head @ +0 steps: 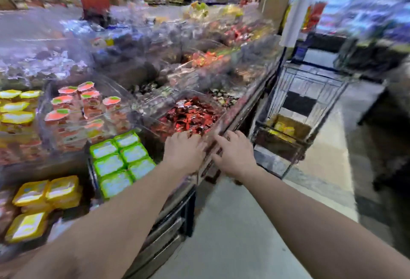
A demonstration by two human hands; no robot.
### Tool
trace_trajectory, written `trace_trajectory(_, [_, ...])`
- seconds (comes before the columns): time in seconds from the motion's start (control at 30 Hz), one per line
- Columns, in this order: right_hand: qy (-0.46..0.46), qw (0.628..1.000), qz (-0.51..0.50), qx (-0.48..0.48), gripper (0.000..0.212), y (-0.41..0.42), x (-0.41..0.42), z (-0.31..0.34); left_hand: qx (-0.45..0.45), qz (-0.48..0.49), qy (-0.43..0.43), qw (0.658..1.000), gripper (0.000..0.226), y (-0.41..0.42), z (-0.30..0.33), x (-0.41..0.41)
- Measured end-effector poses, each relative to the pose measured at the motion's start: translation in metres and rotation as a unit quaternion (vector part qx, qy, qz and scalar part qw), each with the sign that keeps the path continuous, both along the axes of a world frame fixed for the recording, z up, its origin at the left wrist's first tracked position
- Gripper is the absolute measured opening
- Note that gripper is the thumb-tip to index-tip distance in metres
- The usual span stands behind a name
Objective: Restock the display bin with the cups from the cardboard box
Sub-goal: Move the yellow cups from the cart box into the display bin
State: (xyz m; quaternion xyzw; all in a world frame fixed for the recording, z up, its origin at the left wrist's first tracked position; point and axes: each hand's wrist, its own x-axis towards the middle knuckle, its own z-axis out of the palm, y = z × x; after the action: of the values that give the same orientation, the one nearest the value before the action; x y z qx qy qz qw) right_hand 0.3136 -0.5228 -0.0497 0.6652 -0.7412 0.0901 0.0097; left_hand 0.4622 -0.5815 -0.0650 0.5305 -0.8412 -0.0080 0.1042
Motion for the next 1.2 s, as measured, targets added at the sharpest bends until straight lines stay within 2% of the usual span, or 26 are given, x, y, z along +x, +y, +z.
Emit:
trace_trajectory(0.17, [-0.033,0.995,-0.091,0.018,0.060,0.004,-0.100,-0.010,0.015,-0.082,-0.009,0.997,0.048,-0.012,-0.005,-0.112])
trace_trajectory(0.27, [-0.053,0.991,-0.123,0.021,0.059,-0.009,-0.154,-0.024,0.024,-0.114,-0.005,0.993,0.049,-0.036,-0.017,-0.173])
trace_trajectory(0.47, [-0.065,0.981,-0.181,0.029,0.056,-0.076,-0.268,-0.039,0.060,-0.158,-0.004,0.986,0.056,-0.117,-0.040,-0.298])
trace_trajectory(0.6, [-0.052,0.974,-0.213,0.050,0.054,-0.119,-0.348,-0.042,0.066,-0.191,-0.004,0.979,0.054,-0.177,-0.045,-0.387])
trace_trajectory(0.77, [-0.080,0.962,-0.251,0.075,0.059,-0.160,-0.438,-0.057,0.083,-0.226,-0.016,0.970,0.052,-0.229,-0.060,-0.480])
trace_trajectory(0.93, [-0.081,0.959,-0.256,0.085,0.053,-0.204,-0.536,-0.084,0.111,-0.208,-0.035,0.971,0.054,-0.275,-0.094,-0.561])
trace_trajectory(1.2, [-0.073,0.973,-0.167,0.139,0.061,-0.293,-0.692,-0.116,0.150,-0.095,-0.007,0.984,0.062,-0.345,-0.130,-0.659])
